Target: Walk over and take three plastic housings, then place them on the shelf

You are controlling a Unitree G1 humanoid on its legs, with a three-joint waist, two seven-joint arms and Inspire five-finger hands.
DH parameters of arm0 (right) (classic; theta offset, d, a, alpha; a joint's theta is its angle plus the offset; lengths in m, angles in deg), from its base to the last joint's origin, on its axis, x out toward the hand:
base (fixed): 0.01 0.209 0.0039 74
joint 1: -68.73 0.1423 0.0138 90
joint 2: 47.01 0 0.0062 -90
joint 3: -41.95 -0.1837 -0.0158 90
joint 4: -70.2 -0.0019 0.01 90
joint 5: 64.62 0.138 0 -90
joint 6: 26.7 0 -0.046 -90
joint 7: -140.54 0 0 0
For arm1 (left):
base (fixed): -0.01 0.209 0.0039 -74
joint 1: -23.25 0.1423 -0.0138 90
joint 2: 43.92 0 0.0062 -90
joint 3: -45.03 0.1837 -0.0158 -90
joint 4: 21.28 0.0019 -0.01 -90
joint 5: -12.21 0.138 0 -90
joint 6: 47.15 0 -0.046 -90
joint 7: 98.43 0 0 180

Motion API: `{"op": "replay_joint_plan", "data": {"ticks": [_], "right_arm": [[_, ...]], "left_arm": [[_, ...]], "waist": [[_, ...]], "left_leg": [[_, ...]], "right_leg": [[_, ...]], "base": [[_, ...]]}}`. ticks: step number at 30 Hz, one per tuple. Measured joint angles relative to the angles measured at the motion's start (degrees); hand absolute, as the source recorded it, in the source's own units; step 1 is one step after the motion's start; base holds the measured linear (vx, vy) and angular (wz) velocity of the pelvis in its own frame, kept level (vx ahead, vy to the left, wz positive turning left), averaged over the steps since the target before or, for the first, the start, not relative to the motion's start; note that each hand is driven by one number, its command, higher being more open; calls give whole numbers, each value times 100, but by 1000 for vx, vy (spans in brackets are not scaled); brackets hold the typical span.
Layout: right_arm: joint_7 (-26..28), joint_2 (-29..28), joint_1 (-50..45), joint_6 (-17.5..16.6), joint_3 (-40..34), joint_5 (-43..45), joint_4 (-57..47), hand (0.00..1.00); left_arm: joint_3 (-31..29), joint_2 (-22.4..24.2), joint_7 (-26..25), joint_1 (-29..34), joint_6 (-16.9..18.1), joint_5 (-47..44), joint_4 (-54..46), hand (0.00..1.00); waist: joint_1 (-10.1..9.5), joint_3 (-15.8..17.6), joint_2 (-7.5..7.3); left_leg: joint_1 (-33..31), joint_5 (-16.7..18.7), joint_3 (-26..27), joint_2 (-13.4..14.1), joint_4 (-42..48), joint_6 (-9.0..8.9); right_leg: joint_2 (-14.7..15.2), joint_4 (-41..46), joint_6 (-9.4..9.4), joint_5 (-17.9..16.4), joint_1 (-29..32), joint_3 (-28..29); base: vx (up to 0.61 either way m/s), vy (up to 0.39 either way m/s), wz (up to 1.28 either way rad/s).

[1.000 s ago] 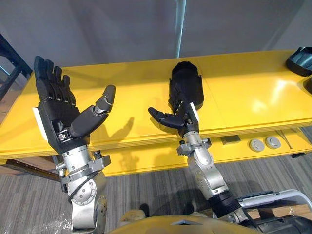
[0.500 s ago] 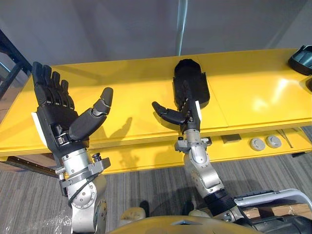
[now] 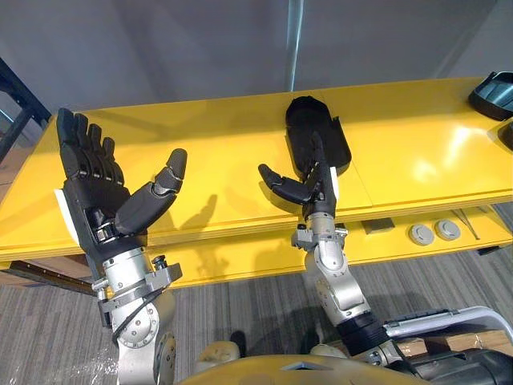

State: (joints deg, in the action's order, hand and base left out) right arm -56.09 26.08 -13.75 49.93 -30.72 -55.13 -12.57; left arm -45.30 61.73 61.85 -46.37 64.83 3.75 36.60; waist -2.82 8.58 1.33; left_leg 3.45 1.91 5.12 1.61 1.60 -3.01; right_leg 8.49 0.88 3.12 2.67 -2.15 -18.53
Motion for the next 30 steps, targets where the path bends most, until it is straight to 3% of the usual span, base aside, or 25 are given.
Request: {"op": "replay_joint_plan", "data": {"ticks": [2, 7, 14, 17, 25, 30], "right_arm": [[188, 0, -7, -25, 8, 4, 0, 100], [523, 1, -65, -552, 136, 13, -136, 100], [629, 20, -544, -770, 121, -1, -1741, 100], [839, 66, -937, -669, -132, 6, -2125, 100], [2009, 311, -2185, 153, -406, 364, -2188, 100], [2374, 360, -2332, 194, -163, 557, -2189, 100]], "left_arm": [[0, 0, 1, 0, 0, 0, 0, 100], [-4, 0, 36, -2, 0, 0, 0, 100], [-74, 2, 105, -12, 8, -9, 0, 100], [-71, -1, 162, -58, 15, -10, -5, 100], [-47, -1, 273, -84, 15, -15, -14, 100], [0, -6, 215, -83, 16, -10, -14, 100]], "waist": [[1, 1, 1], [0, 0, 1], [-3, -19, -27], [50, -103, -77], [327, -132, -110], [325, -134, -111]], "left_leg": [[1, 0, 1, 0, 2, 0], [6, 1, 3, 4, 2, -1], [111, 85, 178, 47, 11, -27], [123, 140, 288, 76, 27, -36], [190, 340, 585, 167, 166, -64], [144, 402, 628, 195, 229, -71]], "right_leg": [[0, 0, 0, 0, -1, 1], [-4, -4, 2, 2, -7, 3], [-69, -111, 30, 31, -95, 159], [-109, -177, 39, 42, -90, 265], [-204, -239, 30, 75, -81, 552], [-238, -277, 30, 75, -53, 608]], "base": [[0, 0, 0], [0, 0, 0], [2, -1, -12], [18, 3, -20], [30, 9, -19], [7, 6, -6]]}}
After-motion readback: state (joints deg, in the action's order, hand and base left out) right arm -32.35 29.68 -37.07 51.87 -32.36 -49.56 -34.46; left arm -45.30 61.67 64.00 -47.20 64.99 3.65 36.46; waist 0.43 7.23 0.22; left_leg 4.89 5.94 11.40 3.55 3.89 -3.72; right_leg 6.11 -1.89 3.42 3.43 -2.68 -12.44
